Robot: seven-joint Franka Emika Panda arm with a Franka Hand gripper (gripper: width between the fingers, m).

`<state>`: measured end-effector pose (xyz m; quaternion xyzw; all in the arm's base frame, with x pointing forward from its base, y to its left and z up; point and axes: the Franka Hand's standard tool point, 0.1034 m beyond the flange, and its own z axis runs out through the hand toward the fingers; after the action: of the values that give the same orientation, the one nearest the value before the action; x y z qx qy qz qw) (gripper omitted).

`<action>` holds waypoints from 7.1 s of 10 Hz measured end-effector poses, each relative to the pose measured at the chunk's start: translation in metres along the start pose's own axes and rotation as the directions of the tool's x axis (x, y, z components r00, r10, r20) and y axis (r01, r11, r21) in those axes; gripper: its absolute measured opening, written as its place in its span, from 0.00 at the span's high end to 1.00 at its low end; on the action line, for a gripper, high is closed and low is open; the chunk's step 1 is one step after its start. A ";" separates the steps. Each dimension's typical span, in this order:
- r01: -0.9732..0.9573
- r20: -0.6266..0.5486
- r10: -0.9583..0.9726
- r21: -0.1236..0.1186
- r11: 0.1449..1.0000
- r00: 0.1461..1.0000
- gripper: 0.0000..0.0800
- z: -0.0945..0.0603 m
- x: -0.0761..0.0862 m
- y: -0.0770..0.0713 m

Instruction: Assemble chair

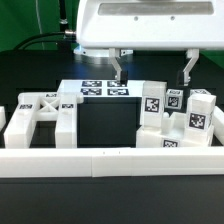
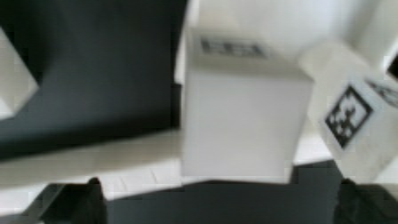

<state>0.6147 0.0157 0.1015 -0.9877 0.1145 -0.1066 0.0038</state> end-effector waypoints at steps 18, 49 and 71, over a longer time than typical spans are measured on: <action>-0.171 0.153 0.173 -0.029 0.985 0.973 0.64 0.011 -0.022 -0.005; -0.422 0.161 0.420 -0.019 0.906 0.893 0.19 0.016 -0.016 -0.003; -0.894 0.146 0.898 -0.117 0.431 0.414 0.50 0.021 -0.023 -0.015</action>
Offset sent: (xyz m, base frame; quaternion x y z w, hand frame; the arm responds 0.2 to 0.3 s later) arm -0.0096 0.0024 -0.0058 -0.0001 -0.0493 0.0039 0.9988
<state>0.6009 0.0352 0.0765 -0.7794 0.6235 0.0060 0.0605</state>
